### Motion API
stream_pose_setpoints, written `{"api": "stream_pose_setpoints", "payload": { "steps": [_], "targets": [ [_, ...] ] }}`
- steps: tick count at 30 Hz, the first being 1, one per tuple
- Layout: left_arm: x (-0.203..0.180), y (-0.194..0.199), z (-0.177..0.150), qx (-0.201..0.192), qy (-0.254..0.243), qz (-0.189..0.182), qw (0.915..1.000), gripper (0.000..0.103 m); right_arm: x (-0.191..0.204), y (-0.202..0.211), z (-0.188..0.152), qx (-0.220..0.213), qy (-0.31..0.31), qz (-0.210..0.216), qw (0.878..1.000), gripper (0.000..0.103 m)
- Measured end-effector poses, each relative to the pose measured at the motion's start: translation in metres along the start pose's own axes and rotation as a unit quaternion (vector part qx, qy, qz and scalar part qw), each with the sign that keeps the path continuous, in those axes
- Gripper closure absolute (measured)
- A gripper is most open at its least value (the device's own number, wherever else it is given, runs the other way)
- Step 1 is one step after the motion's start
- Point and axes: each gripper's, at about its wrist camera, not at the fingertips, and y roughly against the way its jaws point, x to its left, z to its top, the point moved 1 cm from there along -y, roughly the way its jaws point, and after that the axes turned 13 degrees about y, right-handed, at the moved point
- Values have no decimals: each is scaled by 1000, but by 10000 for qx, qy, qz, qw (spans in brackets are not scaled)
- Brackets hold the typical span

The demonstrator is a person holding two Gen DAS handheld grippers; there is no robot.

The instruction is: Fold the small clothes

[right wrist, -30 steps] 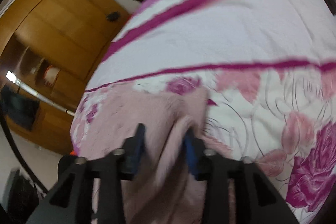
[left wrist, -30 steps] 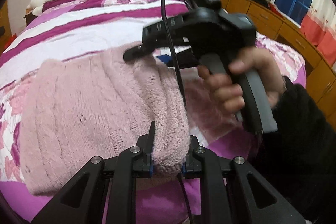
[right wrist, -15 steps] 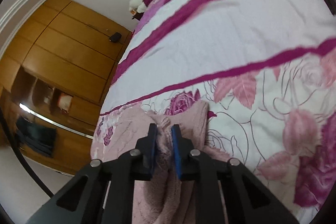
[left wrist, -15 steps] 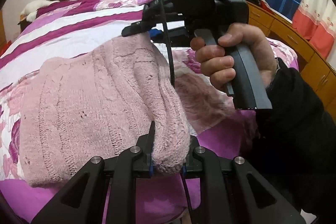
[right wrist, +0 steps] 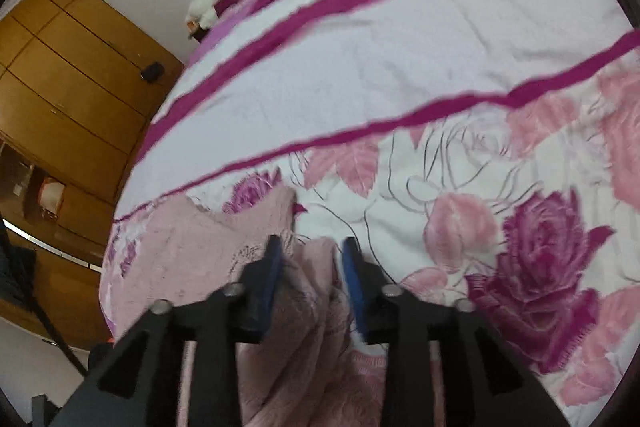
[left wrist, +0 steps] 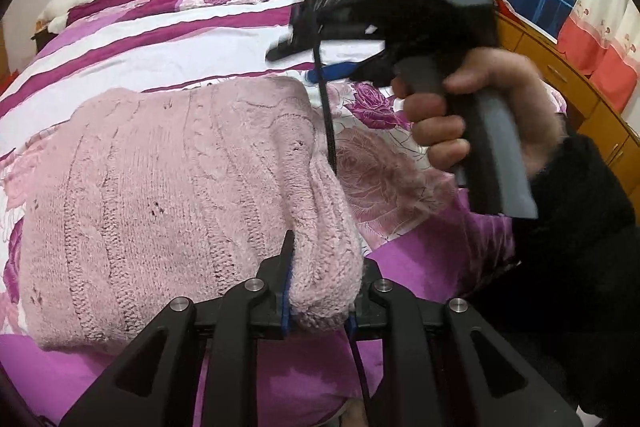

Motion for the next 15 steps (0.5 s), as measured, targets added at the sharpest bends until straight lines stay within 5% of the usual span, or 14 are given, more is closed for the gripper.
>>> {"api": "stream_pose_setpoints", "payload": {
  "steps": [2, 5, 7, 10, 15],
  "targets": [
    [1, 1, -1, -5, 1, -19, 10000, 103, 13, 16, 0, -228, 278, -209, 9991, 37],
    [3, -1, -3, 50, -93, 19, 9999, 103, 40, 21, -10, -150, 750, -297, 9966, 31],
    [2, -5, -5, 118, -111, 41, 9999, 103, 48, 6, -21, 386, 816, -453, 9949, 31],
    [1, -8, -9, 209, -100, 50, 9997, 103, 40, -16, -50, 1235, 487, -308, 9907, 47],
    [-7, -6, -13, 221, -172, 82, 9996, 102, 23, 6, -62, 1155, 234, -761, 9901, 49]
  ]
}}
